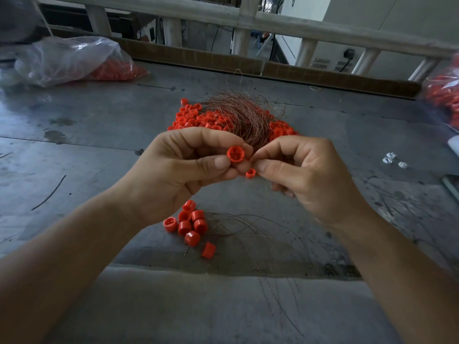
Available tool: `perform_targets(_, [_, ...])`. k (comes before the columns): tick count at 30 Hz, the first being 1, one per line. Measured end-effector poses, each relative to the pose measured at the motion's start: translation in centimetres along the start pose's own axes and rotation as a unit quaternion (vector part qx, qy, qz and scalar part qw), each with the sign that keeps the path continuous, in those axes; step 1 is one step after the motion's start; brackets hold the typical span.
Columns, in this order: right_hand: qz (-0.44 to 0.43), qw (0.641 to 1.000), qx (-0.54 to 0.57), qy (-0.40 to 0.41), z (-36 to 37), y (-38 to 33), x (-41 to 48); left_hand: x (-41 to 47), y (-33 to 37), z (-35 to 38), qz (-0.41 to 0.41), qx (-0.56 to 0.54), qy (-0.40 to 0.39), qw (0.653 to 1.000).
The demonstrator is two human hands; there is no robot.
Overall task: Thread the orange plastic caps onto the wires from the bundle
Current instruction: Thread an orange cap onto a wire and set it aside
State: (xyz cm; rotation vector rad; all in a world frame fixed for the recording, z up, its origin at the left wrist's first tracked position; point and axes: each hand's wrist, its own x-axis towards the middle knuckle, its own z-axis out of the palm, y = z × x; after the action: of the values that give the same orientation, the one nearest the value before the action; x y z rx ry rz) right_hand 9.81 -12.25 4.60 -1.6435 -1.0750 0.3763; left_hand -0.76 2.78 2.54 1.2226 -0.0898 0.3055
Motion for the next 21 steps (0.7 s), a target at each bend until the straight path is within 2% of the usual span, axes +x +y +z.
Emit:
perform_targets(6, [0.028, 0.998, 0.017, -0.054, 0.2, 0.3, 0.1, 0.0, -0.3, 0.0, -0.023, -0.015, -0.041, 0.999])
perform_targets(12, [0.014, 0.997, 0.006, -0.071, 0.2, 0.4, 0.3, 0.0, -0.5, -0.1, -0.028, -0.015, -0.036, 0.999])
perform_targets(14, [0.009, 0.999, -0.03, -0.03, -0.6, 0.6, 0.5, 0.1, -0.4, -0.2, -0.029, -0.011, -0.022, 0.999])
perform_targets(18, [0.028, 0.985, -0.092, 0.143, -3.4, 2.1, 1.5, 0.1, -0.3, -0.3, -0.034, -0.006, -0.008, 0.999])
perform_targets(21, [0.048, 0.967, -0.182, 0.174, -4.7, 3.4, 2.0, 0.1, -0.3, -0.2, -0.034, -0.004, -0.009, 0.999])
